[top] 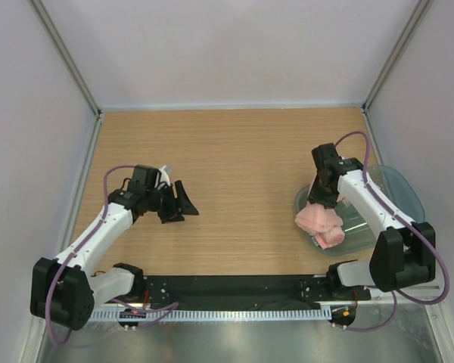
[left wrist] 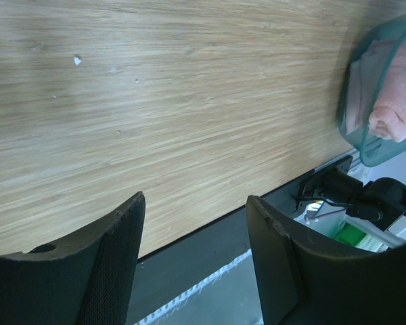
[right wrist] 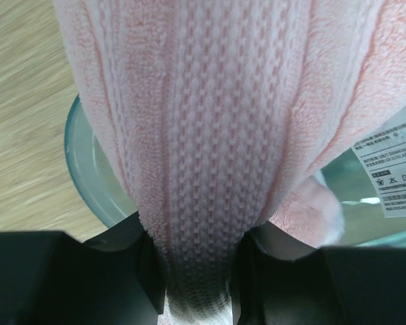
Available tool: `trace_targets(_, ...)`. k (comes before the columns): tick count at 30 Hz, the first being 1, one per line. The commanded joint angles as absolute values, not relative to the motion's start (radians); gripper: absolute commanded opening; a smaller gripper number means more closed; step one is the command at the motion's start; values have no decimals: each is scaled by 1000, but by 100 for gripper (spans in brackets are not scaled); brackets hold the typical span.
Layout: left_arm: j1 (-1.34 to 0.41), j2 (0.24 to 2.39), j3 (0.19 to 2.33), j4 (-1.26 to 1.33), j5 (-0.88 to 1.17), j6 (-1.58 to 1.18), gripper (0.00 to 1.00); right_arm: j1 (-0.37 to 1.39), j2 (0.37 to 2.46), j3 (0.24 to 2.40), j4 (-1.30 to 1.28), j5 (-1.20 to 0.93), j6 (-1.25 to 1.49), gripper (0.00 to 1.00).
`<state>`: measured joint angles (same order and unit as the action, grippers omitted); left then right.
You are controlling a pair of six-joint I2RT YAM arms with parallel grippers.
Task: Roll the towels
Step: Place the rolled towel into the container
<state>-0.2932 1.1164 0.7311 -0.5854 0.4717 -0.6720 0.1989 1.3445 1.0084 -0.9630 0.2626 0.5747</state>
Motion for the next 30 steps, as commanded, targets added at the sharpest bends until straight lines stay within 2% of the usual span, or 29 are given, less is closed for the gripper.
trace_targets(1,-291,1109,746,-581,486,-658,62,216,1364,957,-732,-50,594,1)
trace_targets(6,-291,1112,744,-578,469,-661,62,239,1388,998,-572,-299,690,1)
trace_targets(12,-291,1100,744,-584,439,-664,62,270,1495,1087,-376,-446,825,1)
trace_targets(16,-290,1098,746,-584,422,-661,62,275,1537,1140,-339,-498,822,1)
trace_targets(18,-291,1100,747,-589,420,-661,62,268,1523,1164,-353,-526,786,1)
trace_targets(25,-293,1112,749,-586,440,-657,62,190,1454,1170,-451,-872,568,1)
trace_targets(30,-291,1120,749,-581,460,-652,62,44,1445,1192,-720,-853,301,1)
